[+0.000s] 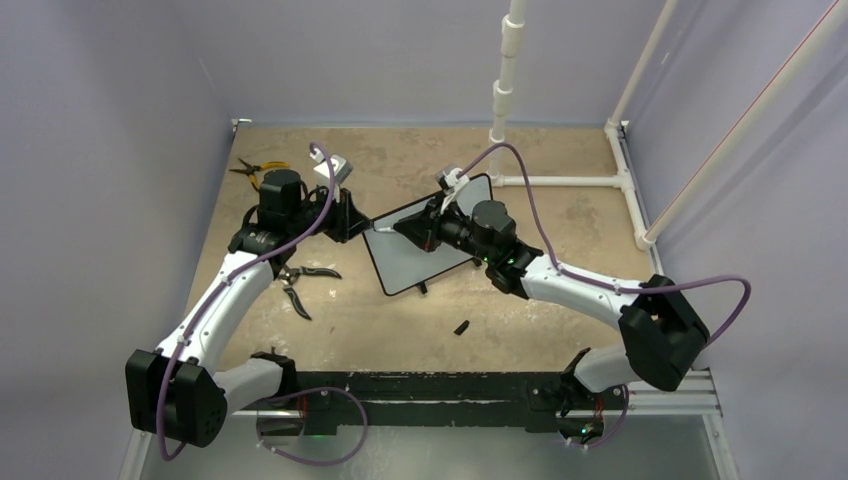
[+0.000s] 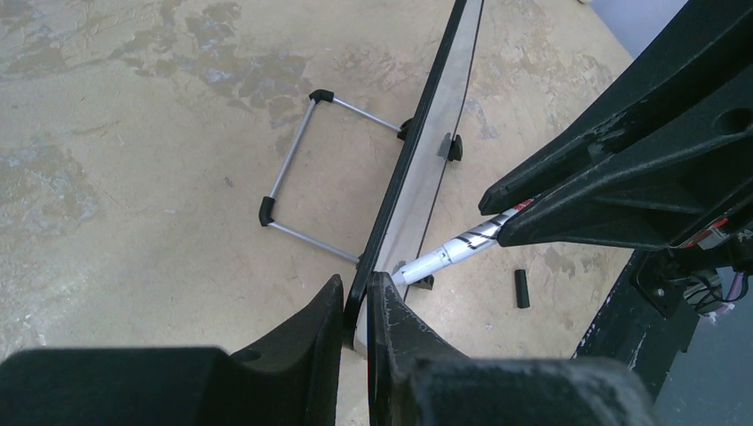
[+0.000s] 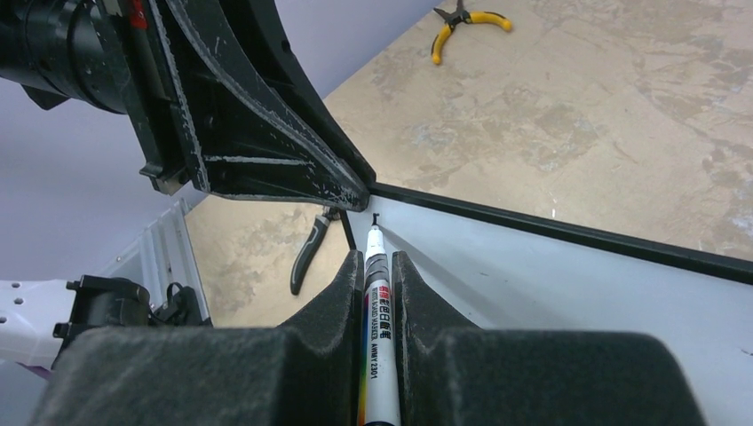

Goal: Write a sentence on the whiteboard

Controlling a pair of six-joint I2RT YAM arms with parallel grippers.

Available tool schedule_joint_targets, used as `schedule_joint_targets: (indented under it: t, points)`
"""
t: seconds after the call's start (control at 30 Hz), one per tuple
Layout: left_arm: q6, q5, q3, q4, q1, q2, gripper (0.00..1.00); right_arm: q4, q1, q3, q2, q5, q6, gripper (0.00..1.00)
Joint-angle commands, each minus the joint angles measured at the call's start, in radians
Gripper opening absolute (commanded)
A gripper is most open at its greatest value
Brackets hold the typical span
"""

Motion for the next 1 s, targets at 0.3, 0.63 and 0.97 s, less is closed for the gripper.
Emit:
schedule_joint_targets:
  t: [0.3,0.63,0.97]
  points:
    - [0.011,0.012,-0.007,0.036,0.009,-0.023,0.04,-0.016,0.031,-0.064,-0.033,0.034,0.012,0.0]
    - [0.011,0.01,-0.01,0.036,0.009,-0.025,0.03,0.11,0.032,-0.073,-0.09,0.016,0.053,0.0]
    - [0.011,0.011,-0.01,0.038,0.009,-0.026,0.01,0.145,0.032,-0.051,-0.042,0.071,0.063,0.0]
